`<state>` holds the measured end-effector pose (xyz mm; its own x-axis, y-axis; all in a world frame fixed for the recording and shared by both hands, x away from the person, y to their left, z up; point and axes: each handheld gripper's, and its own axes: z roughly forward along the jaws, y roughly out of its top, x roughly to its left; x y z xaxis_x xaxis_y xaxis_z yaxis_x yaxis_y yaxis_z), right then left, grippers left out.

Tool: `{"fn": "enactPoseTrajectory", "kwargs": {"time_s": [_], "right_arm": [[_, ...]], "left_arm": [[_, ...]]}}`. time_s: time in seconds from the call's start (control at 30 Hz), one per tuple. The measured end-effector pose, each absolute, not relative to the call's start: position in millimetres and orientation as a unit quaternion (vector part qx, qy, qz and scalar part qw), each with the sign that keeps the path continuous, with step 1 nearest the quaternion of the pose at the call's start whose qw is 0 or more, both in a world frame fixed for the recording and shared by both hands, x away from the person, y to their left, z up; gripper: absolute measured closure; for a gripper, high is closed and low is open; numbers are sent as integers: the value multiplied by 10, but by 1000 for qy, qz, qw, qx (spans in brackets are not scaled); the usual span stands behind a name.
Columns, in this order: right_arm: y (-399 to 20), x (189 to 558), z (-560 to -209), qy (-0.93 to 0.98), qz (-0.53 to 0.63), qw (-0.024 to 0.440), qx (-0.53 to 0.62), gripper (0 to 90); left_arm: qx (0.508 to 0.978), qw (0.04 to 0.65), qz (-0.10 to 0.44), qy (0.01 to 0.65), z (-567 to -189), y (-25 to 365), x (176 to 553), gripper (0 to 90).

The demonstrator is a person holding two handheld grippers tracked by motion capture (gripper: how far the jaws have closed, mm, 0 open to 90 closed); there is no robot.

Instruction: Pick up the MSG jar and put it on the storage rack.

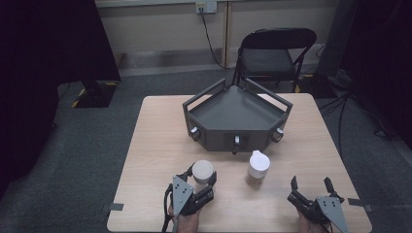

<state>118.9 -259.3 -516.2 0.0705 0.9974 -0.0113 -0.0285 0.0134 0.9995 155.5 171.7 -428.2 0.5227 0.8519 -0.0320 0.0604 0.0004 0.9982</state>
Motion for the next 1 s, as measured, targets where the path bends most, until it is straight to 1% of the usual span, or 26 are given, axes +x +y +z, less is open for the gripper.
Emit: {"fn": "enactPoseTrajectory", "kwargs": {"time_s": [0.2,0.57,1.0], "right_arm": [[-2593,1189,-5162,478,486,528,507,1],[-2595,1189,-5162,478,486,527,507,1],[-2602,1188,-5161,479,487,526,506,1]], "left_arm": [[628,612,320,358,-4209,1743,1650,342],[629,621,320,341,-3923,1776,1821,342],[628,631,308,335,-3610,1769,2196,342]]}}
